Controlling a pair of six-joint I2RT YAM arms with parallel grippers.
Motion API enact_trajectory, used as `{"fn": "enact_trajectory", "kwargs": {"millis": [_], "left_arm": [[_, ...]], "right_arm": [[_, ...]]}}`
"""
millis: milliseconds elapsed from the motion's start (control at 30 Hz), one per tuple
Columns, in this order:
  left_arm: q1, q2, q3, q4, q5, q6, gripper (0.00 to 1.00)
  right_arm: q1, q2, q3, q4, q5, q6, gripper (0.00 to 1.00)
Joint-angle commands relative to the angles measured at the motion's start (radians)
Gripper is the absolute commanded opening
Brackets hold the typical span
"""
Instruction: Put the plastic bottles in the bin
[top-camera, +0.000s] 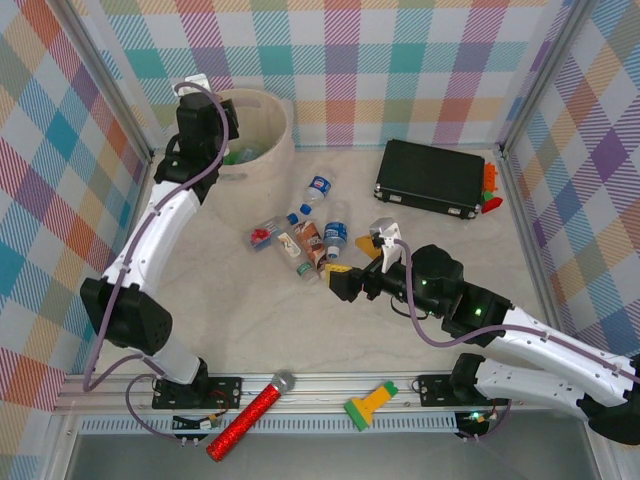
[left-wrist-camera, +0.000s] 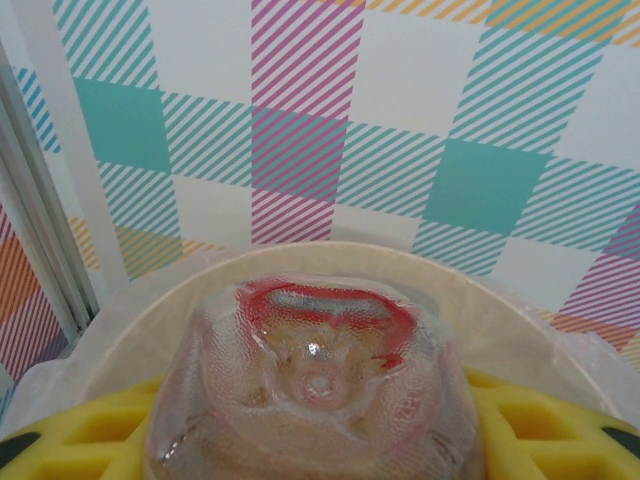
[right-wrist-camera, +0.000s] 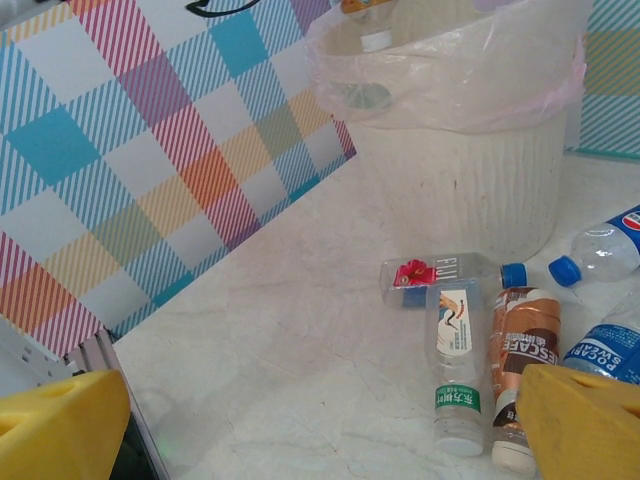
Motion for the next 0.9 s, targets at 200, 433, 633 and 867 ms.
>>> {"fn": "enact_trajectory", "kwargs": {"millis": [200, 433, 633, 867], "left_arm": [[0.007, 0.117, 0.16, 0.028, 0.038, -0.039, 0.55], [0.007, 0.103, 0.137, 0.005, 0.104, -0.09, 0.77], [0.007, 0.035, 0.098, -0.043, 0.153, -0.121, 1.0], [0.007, -0.069, 0.013, -0.063, 0.224, -0.178, 0.99]], "right_arm": [[0.005, -0.005, -0.01, -0.001, 0.036, -0.018, 0.99], [0.005, -0.013, -0.01, -0.007, 0.042, -0.014, 0.99], [0.004, -0.019, -0.013, -0.01, 0.041, -0.005, 0.99], [0.005, -0.003, -0.006, -0.011, 0.046, 0.007, 0.99]]}}
